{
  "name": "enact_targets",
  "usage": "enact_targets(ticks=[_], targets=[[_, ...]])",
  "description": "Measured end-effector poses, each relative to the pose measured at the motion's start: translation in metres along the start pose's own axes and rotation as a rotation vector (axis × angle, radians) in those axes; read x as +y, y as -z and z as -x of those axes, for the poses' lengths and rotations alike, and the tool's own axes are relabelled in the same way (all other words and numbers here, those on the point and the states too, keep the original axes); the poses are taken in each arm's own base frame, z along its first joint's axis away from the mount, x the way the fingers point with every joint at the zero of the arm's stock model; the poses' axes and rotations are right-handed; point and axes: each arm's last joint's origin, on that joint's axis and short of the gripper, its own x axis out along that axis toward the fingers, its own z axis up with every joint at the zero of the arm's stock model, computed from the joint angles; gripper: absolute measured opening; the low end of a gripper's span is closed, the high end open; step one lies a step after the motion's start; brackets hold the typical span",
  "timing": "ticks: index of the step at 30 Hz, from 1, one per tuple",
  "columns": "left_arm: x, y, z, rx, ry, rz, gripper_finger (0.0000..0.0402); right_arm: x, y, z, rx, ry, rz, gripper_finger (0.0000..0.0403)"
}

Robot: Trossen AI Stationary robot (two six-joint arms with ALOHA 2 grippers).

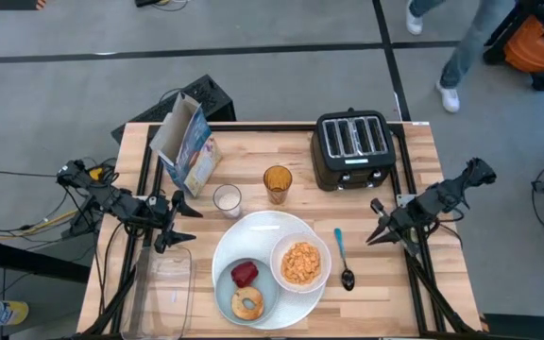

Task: Arrange a breakfast setting
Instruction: Return to Home Position

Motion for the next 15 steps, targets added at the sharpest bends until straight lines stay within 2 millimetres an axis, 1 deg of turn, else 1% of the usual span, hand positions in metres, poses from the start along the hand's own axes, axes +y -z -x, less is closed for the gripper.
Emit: enact_targets(ticks=[5,15], targets=[[-0.0001,0.0000,0.0000,0.000,0.001,0.000,0.0322,-0.0017,0.0117,-0.0051,0.028,0.011,0.001,0.0056],[0.0000,0.0001,-0.0001,0.001,0.001,0.000,0.0322,-0.0014,0.0110,-0.0056,0.002,0.007,0.069,0.0056]])
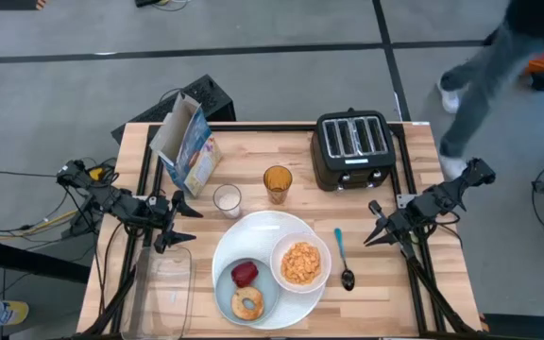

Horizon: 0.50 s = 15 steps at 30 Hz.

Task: Arrange a breakfast setting
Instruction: Return to Home Position

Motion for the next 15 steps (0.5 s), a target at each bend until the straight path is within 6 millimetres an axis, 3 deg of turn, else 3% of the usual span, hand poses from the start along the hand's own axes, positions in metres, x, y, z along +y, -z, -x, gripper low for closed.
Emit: enact_targets(ticks=[8,15], targets=[[0.0000,0.0000,0.0000,0.000,0.000,0.000,0.0322,-0.0002,0.0005,0.0000,0.005,0.002,0.175,0.0056],[0.0000,0.0000,0.0000,0.000,0.000,0.000,0.0322,-0.0003,0.0010,0.0000,0.011,0.002,0.093,0.0056]])
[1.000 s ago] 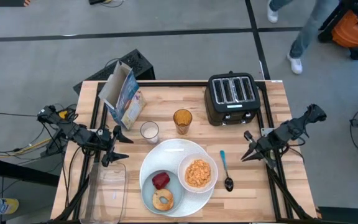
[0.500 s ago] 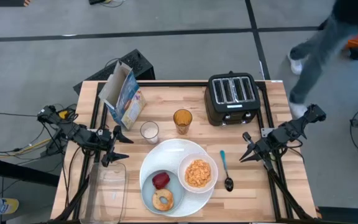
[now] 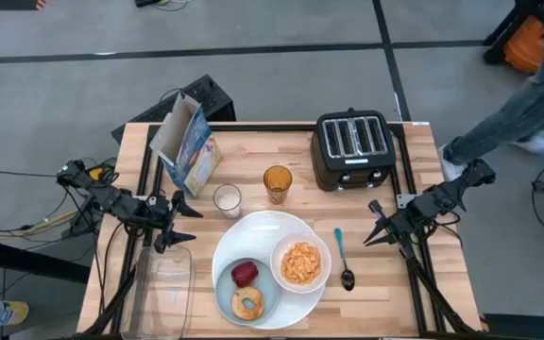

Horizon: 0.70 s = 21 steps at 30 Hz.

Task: Arrange a breakfast setting
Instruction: Return to Home Position

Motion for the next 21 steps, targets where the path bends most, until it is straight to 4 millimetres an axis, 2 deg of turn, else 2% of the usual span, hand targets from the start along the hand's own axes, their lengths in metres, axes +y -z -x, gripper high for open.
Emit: enact_targets(ticks=[8,21], targets=[[0.0000,0.0000,0.0000,0.000,0.000,0.000,0.0322,0.0000,0.0000,0.0000,-0.001,-0.001,-0.306,0.0056],[0.0001,0.0001,0.0000,0.000,0.000,0.000,0.0322,0.0001,0.0001,-0.0001,-0.001,-0.002,-0.266,0.0056]])
